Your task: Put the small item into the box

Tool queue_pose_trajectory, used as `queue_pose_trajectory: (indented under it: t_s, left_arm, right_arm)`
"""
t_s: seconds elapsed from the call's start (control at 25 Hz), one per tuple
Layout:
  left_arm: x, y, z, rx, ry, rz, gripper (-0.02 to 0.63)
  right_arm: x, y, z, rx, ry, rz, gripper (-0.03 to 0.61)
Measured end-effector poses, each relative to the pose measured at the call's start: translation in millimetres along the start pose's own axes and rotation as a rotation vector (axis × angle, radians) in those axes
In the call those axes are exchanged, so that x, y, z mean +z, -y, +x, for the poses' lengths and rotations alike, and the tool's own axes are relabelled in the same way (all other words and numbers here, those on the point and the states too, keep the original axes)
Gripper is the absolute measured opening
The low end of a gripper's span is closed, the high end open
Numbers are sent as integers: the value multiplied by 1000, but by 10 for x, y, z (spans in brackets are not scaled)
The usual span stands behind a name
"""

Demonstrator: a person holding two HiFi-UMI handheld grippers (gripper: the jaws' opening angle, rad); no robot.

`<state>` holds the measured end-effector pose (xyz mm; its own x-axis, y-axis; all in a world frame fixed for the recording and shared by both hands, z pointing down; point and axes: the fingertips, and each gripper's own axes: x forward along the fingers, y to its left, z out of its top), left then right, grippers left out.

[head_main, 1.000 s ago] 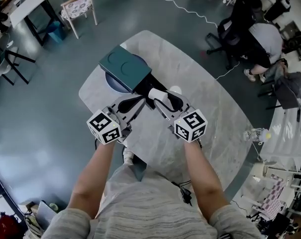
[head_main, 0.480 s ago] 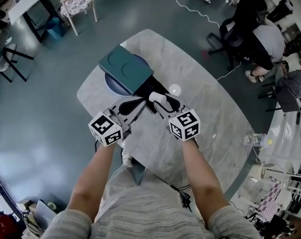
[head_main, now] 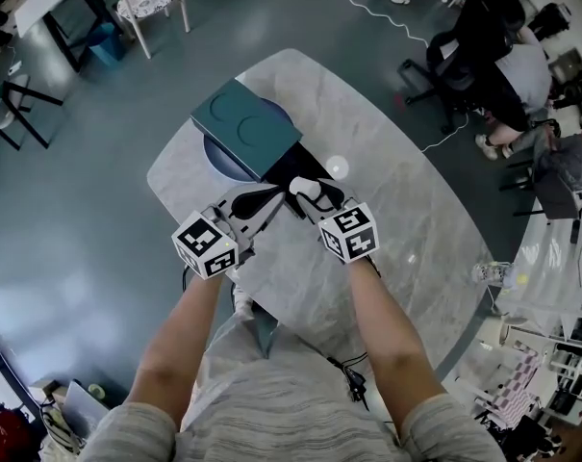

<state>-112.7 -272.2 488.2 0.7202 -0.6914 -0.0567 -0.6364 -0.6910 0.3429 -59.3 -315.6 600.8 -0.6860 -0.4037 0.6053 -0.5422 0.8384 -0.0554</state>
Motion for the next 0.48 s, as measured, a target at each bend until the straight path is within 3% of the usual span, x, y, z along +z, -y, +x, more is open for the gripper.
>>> queue_pose_trajectory:
  t_s: [0.48]
  left_arm:
    - [-51, -47, 24, 4, 1, -14, 21]
  right_arm:
    - [-236, 77, 165, -7, -151, -32, 202]
